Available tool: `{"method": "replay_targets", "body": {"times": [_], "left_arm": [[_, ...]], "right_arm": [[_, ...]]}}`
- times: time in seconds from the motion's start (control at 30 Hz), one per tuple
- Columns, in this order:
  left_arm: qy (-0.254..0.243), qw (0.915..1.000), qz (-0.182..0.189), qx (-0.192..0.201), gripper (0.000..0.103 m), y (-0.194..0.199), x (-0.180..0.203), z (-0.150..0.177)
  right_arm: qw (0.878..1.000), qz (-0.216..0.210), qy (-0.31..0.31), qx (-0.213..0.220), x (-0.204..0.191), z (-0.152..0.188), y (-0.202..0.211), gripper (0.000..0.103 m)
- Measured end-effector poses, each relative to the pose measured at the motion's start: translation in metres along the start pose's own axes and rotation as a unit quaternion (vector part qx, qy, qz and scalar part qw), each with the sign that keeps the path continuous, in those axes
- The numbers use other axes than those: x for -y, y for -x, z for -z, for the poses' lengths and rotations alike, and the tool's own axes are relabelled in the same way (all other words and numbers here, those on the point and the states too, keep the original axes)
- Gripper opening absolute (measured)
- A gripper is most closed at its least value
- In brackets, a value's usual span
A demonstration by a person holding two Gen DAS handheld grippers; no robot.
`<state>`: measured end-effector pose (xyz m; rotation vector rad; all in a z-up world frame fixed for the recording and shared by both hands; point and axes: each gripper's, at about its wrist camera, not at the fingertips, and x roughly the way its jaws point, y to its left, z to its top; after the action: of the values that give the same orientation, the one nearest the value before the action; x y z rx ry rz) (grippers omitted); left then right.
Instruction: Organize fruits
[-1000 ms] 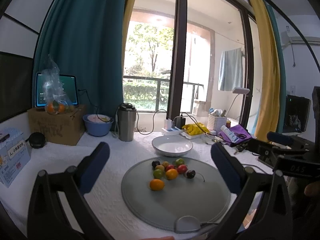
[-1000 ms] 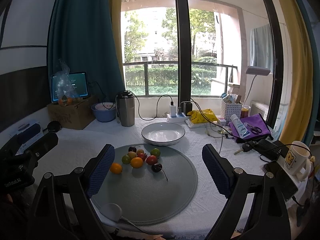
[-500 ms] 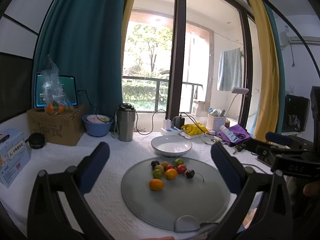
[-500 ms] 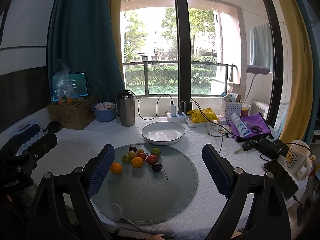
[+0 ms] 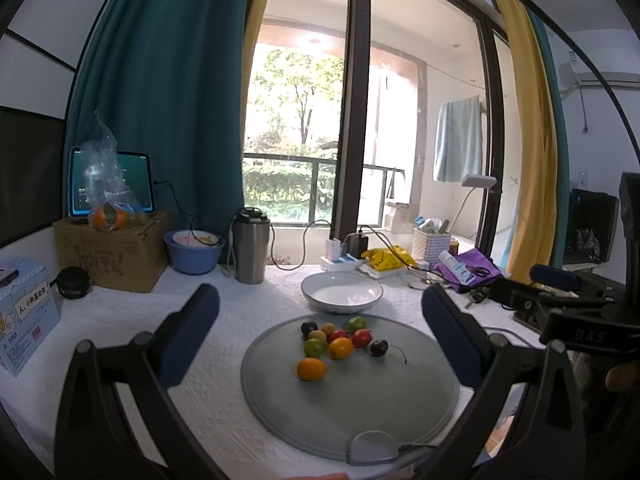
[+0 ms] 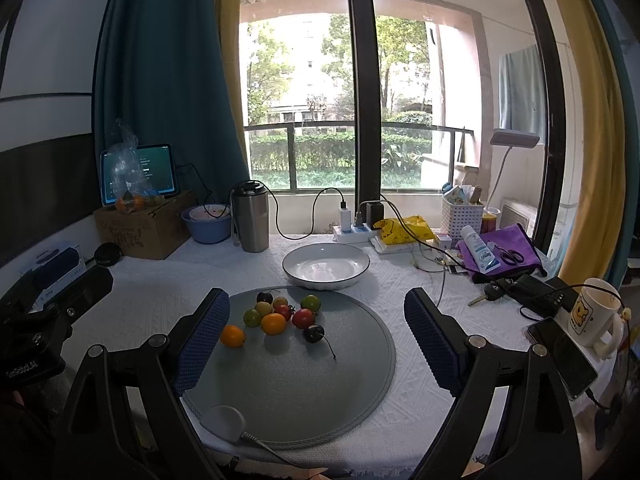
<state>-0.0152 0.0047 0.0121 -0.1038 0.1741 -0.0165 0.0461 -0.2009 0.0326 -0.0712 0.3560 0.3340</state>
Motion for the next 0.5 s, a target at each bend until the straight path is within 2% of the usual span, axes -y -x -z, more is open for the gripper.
{"method": "replay_targets", "body": {"times": [0.5], "left_arm": [[0.0, 1.0, 0.0, 0.0, 0.102, -0.0002, 0.0014, -0.0002]], "right_arm": [[1.0, 0.0, -0.001, 0.0, 0.0011, 0.0004, 0.0008, 0.091]]}}
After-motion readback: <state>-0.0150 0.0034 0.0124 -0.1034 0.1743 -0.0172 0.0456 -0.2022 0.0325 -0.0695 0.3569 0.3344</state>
